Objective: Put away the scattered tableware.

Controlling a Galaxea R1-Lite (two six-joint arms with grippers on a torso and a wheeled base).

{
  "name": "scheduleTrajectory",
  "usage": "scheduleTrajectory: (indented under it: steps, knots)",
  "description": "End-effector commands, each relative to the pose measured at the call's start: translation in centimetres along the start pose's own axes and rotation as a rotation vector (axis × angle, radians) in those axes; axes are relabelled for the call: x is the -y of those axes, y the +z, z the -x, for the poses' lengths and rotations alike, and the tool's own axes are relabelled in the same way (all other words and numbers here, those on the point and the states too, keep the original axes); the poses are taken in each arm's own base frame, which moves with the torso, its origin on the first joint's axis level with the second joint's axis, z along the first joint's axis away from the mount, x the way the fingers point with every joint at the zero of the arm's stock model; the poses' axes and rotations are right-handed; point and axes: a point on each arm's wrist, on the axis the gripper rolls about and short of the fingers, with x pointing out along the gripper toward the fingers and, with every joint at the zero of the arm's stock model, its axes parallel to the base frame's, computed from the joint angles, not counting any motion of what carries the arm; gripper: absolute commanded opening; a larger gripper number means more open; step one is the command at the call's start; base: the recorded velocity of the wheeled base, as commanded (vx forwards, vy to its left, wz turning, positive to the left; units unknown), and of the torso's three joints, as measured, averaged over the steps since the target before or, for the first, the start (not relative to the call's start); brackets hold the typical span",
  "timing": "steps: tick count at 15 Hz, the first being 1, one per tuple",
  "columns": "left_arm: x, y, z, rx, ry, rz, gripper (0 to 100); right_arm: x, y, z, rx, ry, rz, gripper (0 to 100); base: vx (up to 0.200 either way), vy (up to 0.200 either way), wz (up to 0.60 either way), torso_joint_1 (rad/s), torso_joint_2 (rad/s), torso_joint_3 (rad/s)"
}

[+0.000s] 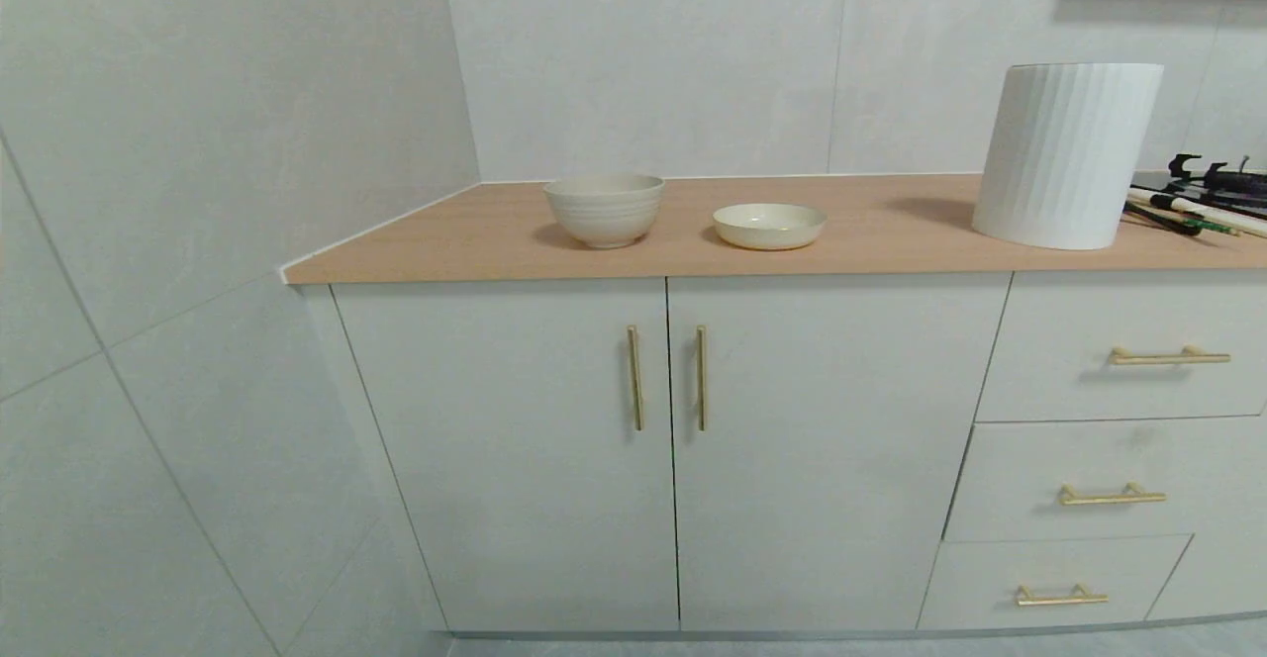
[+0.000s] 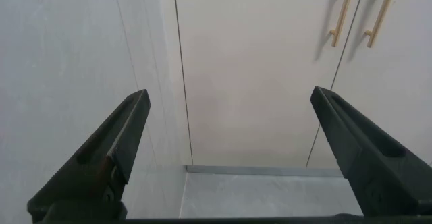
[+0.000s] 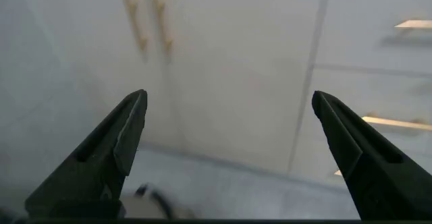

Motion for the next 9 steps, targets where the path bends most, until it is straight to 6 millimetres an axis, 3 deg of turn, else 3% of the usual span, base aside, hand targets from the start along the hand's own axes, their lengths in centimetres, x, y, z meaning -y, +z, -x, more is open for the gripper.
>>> scheduleTrajectory:
  steps: [1,3,6,8,9]
  knots:
    - [0.0,0.0,0.0,0.001,0.001,0.0,100,0.6,2.5,-4.6,-0.218,0.129,-0.051,100,0.0,0.0,0.0,0.0,0.0,0.0]
    - [0.0,0.0,0.0,-0.001,0.001,0.0,100,-0.7,3.8,-7.6,-0.299,0.334,-0.032,100,0.0,0.0,0.0,0.0,0.0,0.0]
    - [0.0,0.0,0.0,0.001,0.001,0.0,100,-1.8,3.9,-14.0,-0.373,0.396,-0.024,100,0.0,0.0,0.0,0.0,0.0,0.0]
    - [0.0,0.0,0.0,0.001,0.001,0.0,100,-2.7,2.8,-21.2,-0.359,0.421,-0.016,100,0.0,0.0,0.0,0.0,0.0,0.0]
    - [0.0,0.0,0.0,0.001,0.001,0.0,100,-3.3,2.5,-23.6,-0.338,0.439,-0.009,100,0.0,0.0,0.0,0.0,0.0,0.0]
